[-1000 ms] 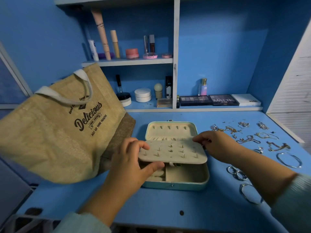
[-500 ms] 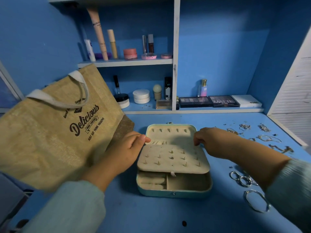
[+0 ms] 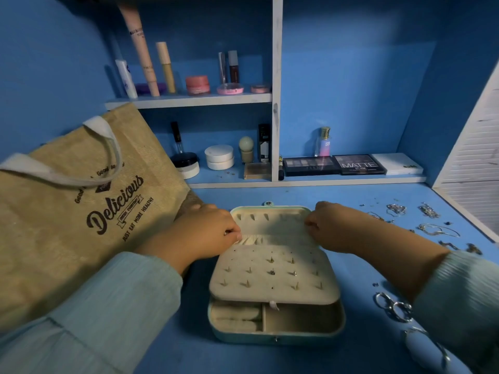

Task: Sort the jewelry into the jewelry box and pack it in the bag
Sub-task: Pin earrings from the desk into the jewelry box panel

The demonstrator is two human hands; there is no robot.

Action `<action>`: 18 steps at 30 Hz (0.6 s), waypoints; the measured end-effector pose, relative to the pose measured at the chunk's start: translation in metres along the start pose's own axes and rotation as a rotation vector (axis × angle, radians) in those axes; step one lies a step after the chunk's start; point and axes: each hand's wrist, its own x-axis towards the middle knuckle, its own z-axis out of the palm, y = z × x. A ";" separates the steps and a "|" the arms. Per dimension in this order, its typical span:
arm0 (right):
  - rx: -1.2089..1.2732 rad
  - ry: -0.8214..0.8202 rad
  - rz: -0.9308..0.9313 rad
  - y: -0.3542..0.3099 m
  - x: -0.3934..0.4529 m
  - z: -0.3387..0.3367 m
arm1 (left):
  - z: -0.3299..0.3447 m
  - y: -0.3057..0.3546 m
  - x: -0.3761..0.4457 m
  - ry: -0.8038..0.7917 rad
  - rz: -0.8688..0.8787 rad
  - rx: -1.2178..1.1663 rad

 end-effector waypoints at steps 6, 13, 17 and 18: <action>0.039 -0.069 0.000 -0.001 0.016 -0.001 | 0.000 0.000 0.019 -0.138 -0.058 -0.007; 0.118 -0.046 -0.049 -0.006 0.022 -0.003 | 0.004 -0.003 0.029 -0.135 -0.024 -0.139; 0.160 -0.053 -0.109 -0.012 0.023 -0.003 | 0.009 -0.002 0.032 -0.126 -0.028 -0.162; 0.165 -0.051 -0.115 -0.013 0.024 -0.004 | 0.009 -0.002 0.033 -0.114 -0.024 -0.162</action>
